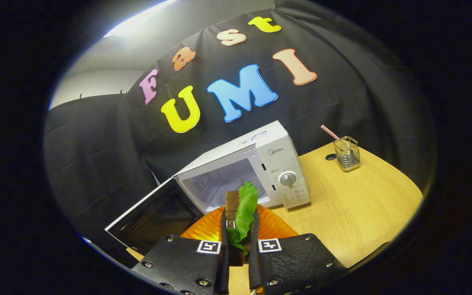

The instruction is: Open the microwave, put the food inside, and close the microwave door.

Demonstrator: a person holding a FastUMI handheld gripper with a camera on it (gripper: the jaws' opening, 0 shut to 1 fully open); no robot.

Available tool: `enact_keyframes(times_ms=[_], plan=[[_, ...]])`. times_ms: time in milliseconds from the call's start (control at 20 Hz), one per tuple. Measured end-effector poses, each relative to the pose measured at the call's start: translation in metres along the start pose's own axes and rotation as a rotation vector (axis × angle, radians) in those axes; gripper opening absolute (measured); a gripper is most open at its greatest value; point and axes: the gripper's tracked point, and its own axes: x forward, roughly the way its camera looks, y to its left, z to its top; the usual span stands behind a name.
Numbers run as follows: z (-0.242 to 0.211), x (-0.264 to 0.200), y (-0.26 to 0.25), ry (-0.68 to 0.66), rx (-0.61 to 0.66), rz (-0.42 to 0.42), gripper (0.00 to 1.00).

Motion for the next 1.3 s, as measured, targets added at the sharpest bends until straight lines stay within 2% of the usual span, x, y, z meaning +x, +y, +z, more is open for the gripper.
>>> enact_keyframes(times_ms=[250, 450, 1050, 1300], plan=[[-0.003, 0.048, 0.018, -0.015, 0.044, 0.021, 0.19], [-0.007, 0.087, 0.023, -0.04, 0.151, 0.025, 0.19], [-0.01, 0.183, 0.018, -0.171, 0.441, -0.043, 0.19], [-0.032, 0.227, 0.016, -0.168, 0.509, -0.087, 0.19]])
